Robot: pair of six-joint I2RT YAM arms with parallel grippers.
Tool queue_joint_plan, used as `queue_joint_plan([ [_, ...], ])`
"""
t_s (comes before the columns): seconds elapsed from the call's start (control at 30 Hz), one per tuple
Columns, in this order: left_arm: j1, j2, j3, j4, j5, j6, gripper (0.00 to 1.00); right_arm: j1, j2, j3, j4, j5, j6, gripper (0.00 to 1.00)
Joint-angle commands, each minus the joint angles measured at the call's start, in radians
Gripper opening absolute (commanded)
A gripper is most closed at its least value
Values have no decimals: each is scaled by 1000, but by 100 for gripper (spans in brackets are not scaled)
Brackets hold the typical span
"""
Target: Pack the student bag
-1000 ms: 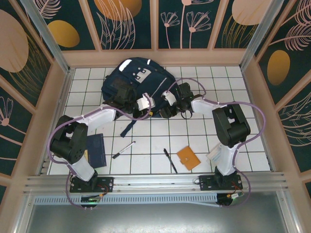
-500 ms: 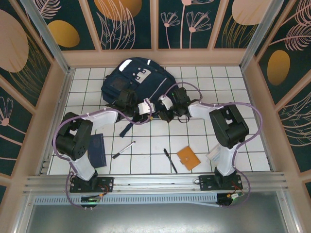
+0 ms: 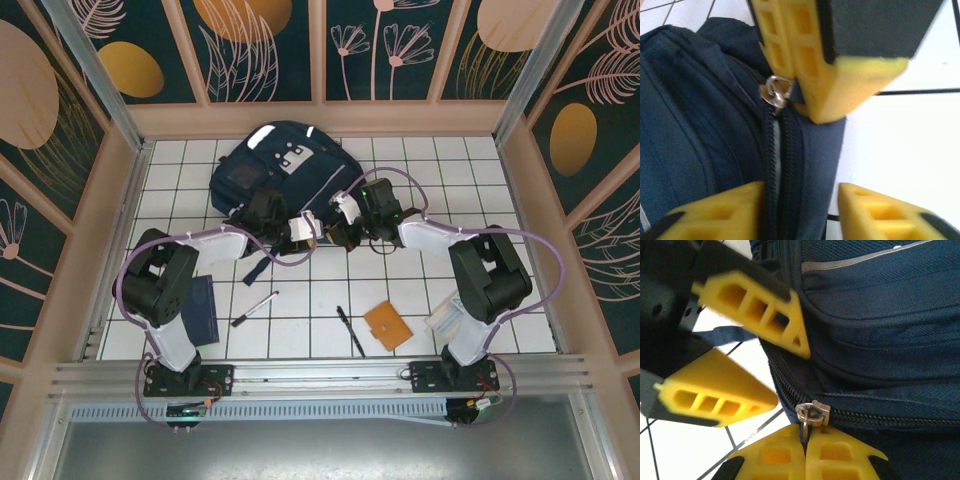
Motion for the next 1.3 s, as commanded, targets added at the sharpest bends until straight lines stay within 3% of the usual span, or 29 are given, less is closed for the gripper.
queue_joint_plan([
  [0.0,-6,-11,-21,66,-48,16,0,2,-38,10,-25,-5,14,0],
  [0.2,-5,-111,-94,51,-86,151,0,-93,8,51,-185,298,5,0],
  [0.37,-4,-139,-98,-29,-65,279,0,-212,25,67,-201,407,59,0],
  [0.53,5,-172,-118,-84,-42,367,0,-284,51,95,-171,385,122,0],
  [0.7,83,-172,-120,7,-75,285,2,-208,-33,51,-214,328,104,0],
  [0.73,100,-160,-109,45,-121,239,7,-175,-65,23,-207,309,102,0],
  [0.77,111,-142,-86,59,-178,210,27,-144,-90,5,-205,275,95,0],
  [0.8,114,-128,-51,6,-215,222,41,-110,-108,-8,-205,237,85,0],
  [0.83,113,-114,11,-156,-212,295,56,-72,-127,-18,-200,205,71,0],
  [0.87,113,-106,73,-271,-186,318,66,-26,-138,-21,-196,186,58,0],
  [0.97,108,-154,62,-332,-32,313,71,50,-135,11,-194,114,49,0],
  [1.0,101,-184,32,-305,9,305,79,62,-131,20,-188,90,51,0],
  [1.07,75,-257,-61,-213,68,269,84,71,-119,37,-170,46,57,0],
  [1.17,37,-310,-153,-51,76,178,90,72,-105,54,-157,-9,59,0],
  [1.27,5,-267,-135,-21,15,128,81,76,-103,50,-141,-55,57,0],
])
